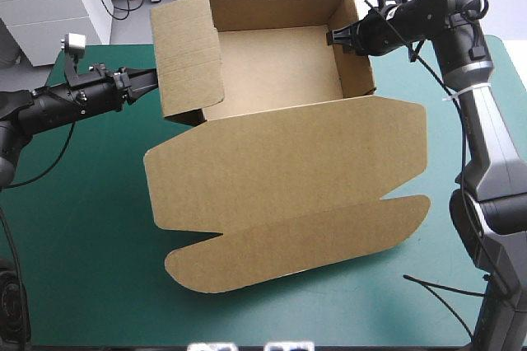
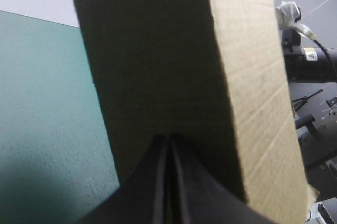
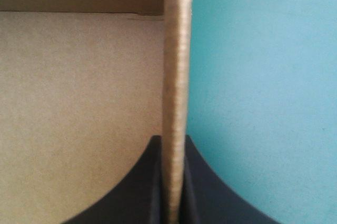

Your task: Fold the box

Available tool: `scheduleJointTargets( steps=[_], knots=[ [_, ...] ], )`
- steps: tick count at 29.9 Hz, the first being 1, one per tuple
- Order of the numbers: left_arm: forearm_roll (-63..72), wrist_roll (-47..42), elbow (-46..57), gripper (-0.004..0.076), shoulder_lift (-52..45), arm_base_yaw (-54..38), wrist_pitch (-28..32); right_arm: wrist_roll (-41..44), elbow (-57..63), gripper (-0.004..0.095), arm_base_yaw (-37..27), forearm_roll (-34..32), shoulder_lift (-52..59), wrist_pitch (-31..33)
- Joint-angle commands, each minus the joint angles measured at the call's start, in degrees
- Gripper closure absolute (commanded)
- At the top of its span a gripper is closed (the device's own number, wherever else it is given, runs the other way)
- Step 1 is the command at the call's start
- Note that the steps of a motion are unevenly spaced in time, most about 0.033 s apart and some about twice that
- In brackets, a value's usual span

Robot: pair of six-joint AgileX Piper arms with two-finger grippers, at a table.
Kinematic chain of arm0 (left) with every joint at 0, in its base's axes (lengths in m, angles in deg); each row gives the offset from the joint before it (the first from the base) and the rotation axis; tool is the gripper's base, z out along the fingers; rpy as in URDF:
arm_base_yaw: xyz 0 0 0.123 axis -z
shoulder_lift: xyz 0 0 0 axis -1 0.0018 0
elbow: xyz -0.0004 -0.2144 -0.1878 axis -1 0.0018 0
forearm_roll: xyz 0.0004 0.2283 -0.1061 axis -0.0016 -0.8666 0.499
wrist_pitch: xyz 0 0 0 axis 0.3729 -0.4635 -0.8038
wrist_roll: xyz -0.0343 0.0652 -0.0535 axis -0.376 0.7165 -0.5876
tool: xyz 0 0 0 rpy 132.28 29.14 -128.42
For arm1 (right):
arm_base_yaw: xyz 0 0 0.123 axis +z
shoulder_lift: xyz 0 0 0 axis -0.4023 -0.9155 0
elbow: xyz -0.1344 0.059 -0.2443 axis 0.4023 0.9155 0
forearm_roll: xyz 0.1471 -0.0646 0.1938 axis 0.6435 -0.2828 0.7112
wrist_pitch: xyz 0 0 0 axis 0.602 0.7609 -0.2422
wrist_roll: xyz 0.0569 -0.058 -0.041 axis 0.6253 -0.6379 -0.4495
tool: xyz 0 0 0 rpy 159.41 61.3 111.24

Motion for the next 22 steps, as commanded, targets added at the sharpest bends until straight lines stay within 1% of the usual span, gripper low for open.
scheduleJointTargets(
  steps=[1, 9, 13, 22],
  knots=[
    [5.0, 0.3, -1.6, 0.0731, -3.1, 0.3, -3.9, 0.3, -1.7, 0.0912, 1.2, 0.9, 3.5, -5.3],
    [5.0, 0.3, -1.6, 0.0731, -3.5, 0.3, -4.9, 0.3, -1.7, 0.0912, 5.1, -2.6, 1.8, -6.0],
    [4.7, -0.2, -1.6, 0.0731, -3.5, 0.3, -4.9, 0.3, -1.7, 0.0912, 6.1, -2.2, 0.9, -7.1],
    [1.8, -0.6, -1.6, 0.0729, -3.5, 0.3, -4.9, 1.0, -1.7, 0.0912, 6.1, -2.0, 0.7, -9.8]
  ],
)
